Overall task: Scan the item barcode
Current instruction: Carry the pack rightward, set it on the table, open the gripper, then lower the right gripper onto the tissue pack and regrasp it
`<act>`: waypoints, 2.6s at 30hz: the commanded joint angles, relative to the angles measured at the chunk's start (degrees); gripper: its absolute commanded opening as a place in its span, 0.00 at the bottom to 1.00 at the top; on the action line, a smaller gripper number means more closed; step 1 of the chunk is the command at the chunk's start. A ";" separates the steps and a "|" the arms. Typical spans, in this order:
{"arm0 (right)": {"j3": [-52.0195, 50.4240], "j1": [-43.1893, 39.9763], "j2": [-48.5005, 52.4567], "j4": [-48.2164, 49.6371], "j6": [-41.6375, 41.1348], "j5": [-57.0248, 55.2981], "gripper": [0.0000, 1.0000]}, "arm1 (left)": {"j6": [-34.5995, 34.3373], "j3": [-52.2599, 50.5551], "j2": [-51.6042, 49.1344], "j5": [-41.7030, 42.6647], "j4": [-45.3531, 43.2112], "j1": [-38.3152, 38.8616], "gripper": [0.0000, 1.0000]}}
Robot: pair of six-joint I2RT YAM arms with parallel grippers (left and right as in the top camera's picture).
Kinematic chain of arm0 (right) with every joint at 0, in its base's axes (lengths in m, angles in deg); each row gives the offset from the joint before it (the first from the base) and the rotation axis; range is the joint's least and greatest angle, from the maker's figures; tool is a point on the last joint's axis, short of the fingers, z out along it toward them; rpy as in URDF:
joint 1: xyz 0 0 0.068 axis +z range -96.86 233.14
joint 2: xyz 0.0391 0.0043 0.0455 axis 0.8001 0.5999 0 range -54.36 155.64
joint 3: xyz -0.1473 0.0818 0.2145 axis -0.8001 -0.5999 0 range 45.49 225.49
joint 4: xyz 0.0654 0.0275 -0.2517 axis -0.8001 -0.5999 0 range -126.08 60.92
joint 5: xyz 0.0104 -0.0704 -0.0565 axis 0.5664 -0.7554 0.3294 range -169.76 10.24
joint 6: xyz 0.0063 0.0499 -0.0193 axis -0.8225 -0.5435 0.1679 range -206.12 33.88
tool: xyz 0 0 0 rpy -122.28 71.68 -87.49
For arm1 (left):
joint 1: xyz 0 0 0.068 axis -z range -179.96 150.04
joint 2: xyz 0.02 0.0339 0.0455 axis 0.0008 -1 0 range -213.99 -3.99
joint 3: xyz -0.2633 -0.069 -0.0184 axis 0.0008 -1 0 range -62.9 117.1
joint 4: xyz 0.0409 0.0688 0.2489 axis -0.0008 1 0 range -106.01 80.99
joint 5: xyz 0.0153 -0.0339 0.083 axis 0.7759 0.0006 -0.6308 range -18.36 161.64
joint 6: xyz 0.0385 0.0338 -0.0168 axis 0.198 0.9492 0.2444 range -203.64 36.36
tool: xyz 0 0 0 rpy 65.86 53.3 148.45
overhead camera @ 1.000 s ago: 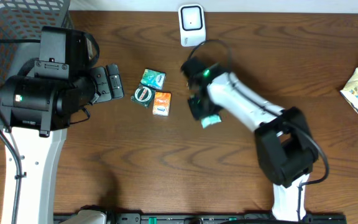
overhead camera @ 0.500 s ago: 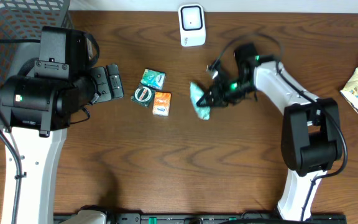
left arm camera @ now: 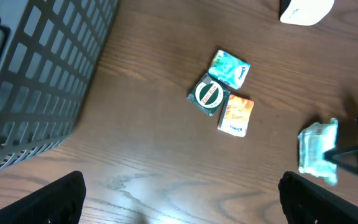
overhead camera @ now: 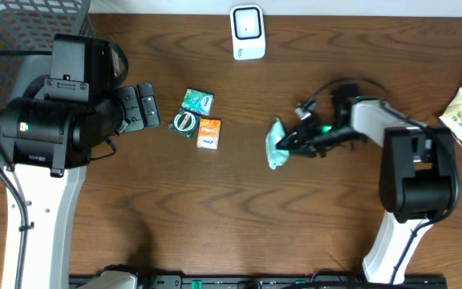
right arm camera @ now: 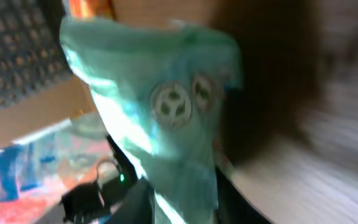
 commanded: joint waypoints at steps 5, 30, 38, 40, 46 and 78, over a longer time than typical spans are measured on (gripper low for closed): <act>13.38 -2.89 -0.07 -12.50 -0.98 -18.29 0.32 | -0.28 -0.33 0.13 0.37 0.20 -0.20 0.98; 12.76 6.91 -0.04 -14.32 -8.70 -50.80 0.06 | -0.28 -0.33 0.13 0.37 0.20 -0.20 0.98; 26.56 5.66 -0.04 -20.70 -5.29 -53.81 0.04 | -0.28 -0.33 0.13 0.37 0.20 -0.20 0.98; 29.31 5.90 -0.04 -22.86 -3.85 -52.11 0.05 | -0.28 -0.33 0.13 0.37 0.20 -0.20 0.98; 30.32 9.29 -0.02 -27.61 1.84 -46.07 0.11 | -0.28 -0.33 0.13 0.37 0.20 -0.20 0.98; 31.71 1.79 -0.15 -24.57 -4.90 -33.53 0.08 | -0.28 -0.33 0.13 0.37 0.20 -0.20 0.98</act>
